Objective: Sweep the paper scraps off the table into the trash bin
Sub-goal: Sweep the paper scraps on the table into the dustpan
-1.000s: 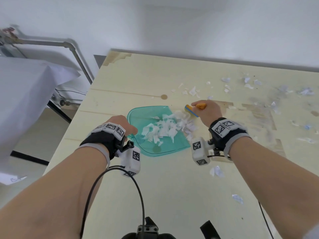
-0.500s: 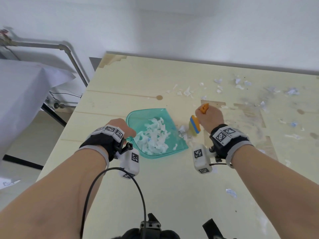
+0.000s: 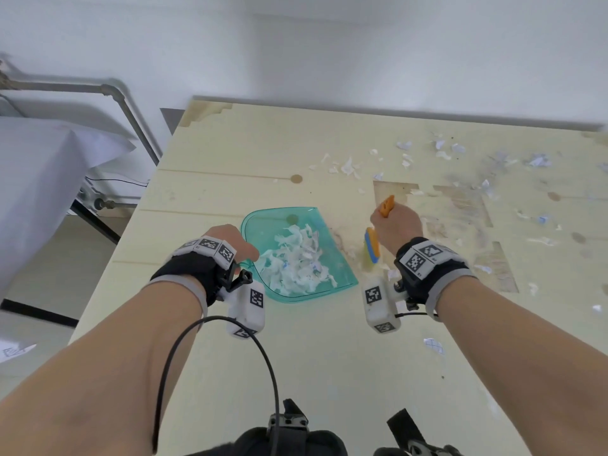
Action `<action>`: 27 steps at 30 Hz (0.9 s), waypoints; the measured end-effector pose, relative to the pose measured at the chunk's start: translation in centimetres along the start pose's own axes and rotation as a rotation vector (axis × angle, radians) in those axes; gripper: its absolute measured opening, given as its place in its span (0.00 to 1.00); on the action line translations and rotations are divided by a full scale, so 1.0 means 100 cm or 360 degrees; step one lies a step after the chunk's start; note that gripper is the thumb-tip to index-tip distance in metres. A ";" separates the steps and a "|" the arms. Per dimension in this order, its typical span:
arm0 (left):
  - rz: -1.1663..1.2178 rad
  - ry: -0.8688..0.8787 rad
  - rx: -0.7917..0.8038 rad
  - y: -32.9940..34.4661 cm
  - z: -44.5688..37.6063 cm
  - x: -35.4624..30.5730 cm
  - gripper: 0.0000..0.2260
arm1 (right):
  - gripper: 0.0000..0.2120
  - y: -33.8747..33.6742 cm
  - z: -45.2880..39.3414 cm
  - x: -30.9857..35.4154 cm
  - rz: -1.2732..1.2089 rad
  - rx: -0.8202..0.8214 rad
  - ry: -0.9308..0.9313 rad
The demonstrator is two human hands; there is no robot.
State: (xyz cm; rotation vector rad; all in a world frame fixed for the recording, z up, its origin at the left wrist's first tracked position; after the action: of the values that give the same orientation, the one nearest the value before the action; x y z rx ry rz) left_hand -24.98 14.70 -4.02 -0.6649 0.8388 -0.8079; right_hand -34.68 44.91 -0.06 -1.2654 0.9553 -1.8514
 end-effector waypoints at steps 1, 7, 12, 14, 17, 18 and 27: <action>0.0007 0.0009 0.0013 0.002 0.001 0.000 0.12 | 0.16 0.008 0.005 0.003 -0.0149 0.0092 -0.0036; 0.0035 0.0057 0.0067 0.010 0.007 -0.004 0.11 | 0.11 -0.012 0.016 0.002 -0.0758 -0.0002 -0.0021; -0.0004 0.0094 0.0101 0.016 0.011 -0.009 0.11 | 0.10 -0.047 0.019 -0.053 0.0068 -0.0428 0.0312; -0.0004 0.0105 0.0108 0.018 0.013 -0.012 0.12 | 0.10 -0.041 0.021 -0.070 0.0181 -0.0312 0.0383; 0.0015 0.0121 0.0121 0.023 0.015 -0.016 0.12 | 0.16 -0.023 0.027 -0.066 0.0127 -0.0193 0.0251; 0.0028 0.0125 0.0122 0.026 0.015 -0.017 0.11 | 0.17 -0.018 0.029 -0.060 0.0049 -0.0172 0.0191; 0.0152 0.0080 0.0157 0.037 0.012 -0.014 0.13 | 0.09 -0.009 0.037 -0.018 -0.1041 0.0117 0.0034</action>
State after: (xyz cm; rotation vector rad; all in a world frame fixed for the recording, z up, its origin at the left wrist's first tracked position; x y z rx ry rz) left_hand -23.32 18.07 -5.75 -0.5156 0.8638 -0.7771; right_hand -30.77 46.18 0.90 -1.6427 0.4978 -2.3614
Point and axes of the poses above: each hand's wrist, its own z-axis away from the middle knuckle, its own y-axis out of the palm, x = y × z, the point moved 8 cm from there along -z, towards the middle knuckle, and after that the axes turned 11 degrees about y, right-handed, at the moved point
